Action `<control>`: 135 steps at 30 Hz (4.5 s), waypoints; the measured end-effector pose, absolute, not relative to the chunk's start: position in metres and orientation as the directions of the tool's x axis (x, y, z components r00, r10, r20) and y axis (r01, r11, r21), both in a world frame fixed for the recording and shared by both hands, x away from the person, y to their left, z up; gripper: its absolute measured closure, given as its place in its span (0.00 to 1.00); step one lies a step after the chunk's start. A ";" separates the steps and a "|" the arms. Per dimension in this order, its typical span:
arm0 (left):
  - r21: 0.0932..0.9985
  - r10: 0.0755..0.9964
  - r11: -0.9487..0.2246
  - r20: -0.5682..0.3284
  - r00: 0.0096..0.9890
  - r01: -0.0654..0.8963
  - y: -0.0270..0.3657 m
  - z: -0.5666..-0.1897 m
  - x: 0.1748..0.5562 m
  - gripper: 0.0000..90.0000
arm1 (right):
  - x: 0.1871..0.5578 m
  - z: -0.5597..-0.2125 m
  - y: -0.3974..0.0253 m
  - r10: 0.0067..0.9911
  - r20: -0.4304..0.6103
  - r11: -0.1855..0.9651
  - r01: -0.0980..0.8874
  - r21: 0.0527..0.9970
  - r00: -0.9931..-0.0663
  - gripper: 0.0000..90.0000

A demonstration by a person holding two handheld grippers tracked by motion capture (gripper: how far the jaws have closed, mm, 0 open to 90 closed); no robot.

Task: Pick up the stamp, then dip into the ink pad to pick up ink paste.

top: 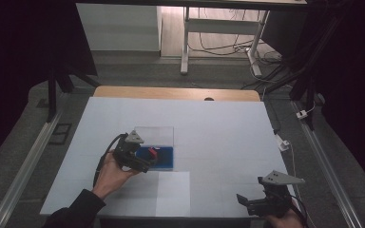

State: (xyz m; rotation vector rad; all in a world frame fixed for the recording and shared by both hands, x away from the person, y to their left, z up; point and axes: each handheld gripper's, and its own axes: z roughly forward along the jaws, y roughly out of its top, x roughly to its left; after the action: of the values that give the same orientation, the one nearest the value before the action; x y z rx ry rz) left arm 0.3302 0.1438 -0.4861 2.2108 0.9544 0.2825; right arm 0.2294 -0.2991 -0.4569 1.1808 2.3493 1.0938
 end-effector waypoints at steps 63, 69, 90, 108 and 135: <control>0.692 0.652 -0.528 -0.042 0.757 0.493 0.132 -0.470 0.336 0.65 | 0.229 -0.457 -0.299 0.775 0.069 0.382 0.553 0.740 -0.628 0.00; 0.647 0.679 -0.519 -0.086 0.729 0.559 0.129 -0.478 0.341 0.64 | 0.229 -0.457 -0.298 0.773 0.067 0.389 0.555 0.736 -0.630 0.00; 0.623 0.699 -0.545 -0.031 0.715 0.561 0.113 -0.497 0.349 0.65 | 0.228 -0.457 -0.296 0.765 0.053 0.408 0.546 0.732 -0.642 0.00; 0.622 0.706 -0.563 0.021 0.707 0.544 0.107 -0.497 0.344 0.65 | 0.229 -0.458 -0.294 0.763 0.044 0.423 0.549 0.721 -0.645 0.00; 0.651 0.700 -0.510 -0.066 0.711 0.563 0.143 -0.477 0.344 0.65 | 0.230 -0.457 -0.300 0.755 0.099 0.381 0.557 0.738 -0.648 0.00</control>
State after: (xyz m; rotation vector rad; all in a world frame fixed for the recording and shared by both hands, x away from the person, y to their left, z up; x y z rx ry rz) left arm 0.3435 0.1426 -0.4765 2.2530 0.9555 0.2692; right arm 0.2300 -0.3004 -0.4571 1.1620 2.3872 1.1263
